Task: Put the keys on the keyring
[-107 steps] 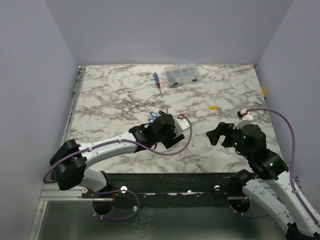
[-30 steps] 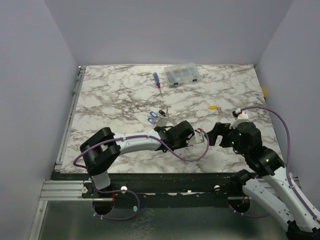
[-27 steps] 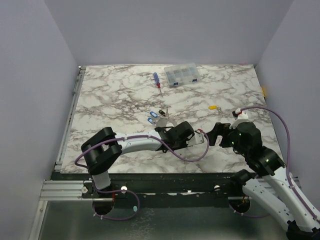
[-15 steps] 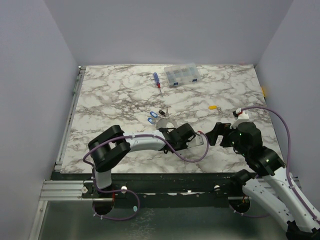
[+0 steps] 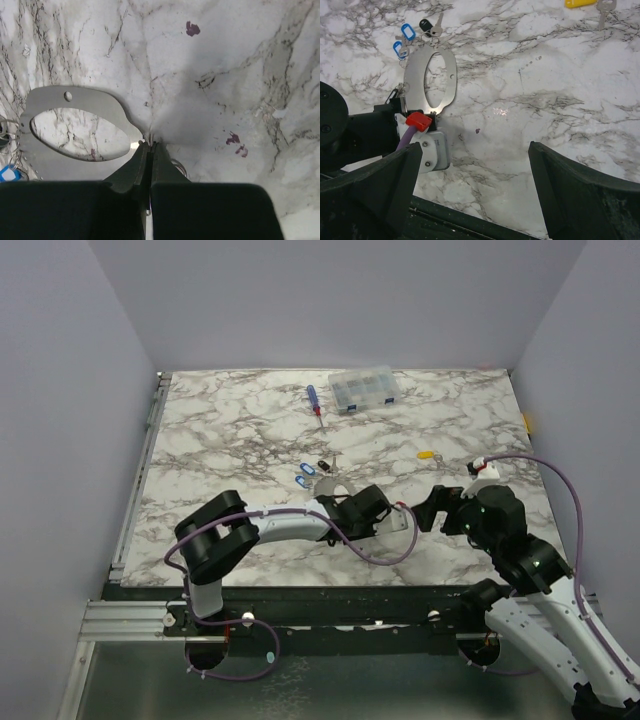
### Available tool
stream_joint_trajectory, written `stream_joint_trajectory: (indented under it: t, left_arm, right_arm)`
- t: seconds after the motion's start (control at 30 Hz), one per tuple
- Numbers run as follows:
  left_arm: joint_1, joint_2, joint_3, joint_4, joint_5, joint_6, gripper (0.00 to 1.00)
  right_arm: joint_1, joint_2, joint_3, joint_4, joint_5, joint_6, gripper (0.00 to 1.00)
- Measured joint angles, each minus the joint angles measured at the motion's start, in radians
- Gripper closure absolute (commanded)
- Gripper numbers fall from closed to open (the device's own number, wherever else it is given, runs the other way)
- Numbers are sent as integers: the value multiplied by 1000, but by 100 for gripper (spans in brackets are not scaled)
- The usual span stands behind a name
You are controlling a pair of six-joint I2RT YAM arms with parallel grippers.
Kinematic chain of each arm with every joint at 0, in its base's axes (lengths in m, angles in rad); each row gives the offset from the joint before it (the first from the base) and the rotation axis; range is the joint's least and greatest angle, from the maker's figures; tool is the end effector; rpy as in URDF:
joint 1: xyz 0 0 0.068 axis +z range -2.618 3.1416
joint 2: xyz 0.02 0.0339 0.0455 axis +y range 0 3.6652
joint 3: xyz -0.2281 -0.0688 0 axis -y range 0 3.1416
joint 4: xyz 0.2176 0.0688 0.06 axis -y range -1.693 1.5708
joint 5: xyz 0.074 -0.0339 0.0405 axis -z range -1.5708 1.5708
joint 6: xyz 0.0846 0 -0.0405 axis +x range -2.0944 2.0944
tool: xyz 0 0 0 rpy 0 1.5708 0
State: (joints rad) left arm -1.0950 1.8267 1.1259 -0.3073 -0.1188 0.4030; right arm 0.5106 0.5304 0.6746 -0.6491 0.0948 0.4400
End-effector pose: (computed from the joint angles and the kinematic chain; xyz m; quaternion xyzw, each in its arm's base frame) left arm 0.1770 -0.3217 0.1061 0.6409 0.7136 -0.0403 0.2801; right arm 0.1509 0.0753 0.2430 -0.0063 0.8607 0.1959 0.4699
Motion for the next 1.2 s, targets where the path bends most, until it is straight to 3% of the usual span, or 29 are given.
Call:
stream_joint_trajectory:
  t: [0.43, 0.67, 0.97, 1.2]
  left_arm:
    - [3, -323, -127, 56, 128, 32, 100]
    - [13, -414, -173, 79, 190, 31, 100]
    - [24, -541, -189, 88, 346, 11, 100]
    - [57, -598, -189, 126, 524, -48, 100]
  right_arm:
    - [0, -4, 0, 5, -7, 4, 0]
    - [0, -37, 0, 18, -56, -18, 0]
    - [0, -143, 0, 134, -329, -103, 1]
    - [0, -87, 18, 246, -668, -163, 2]
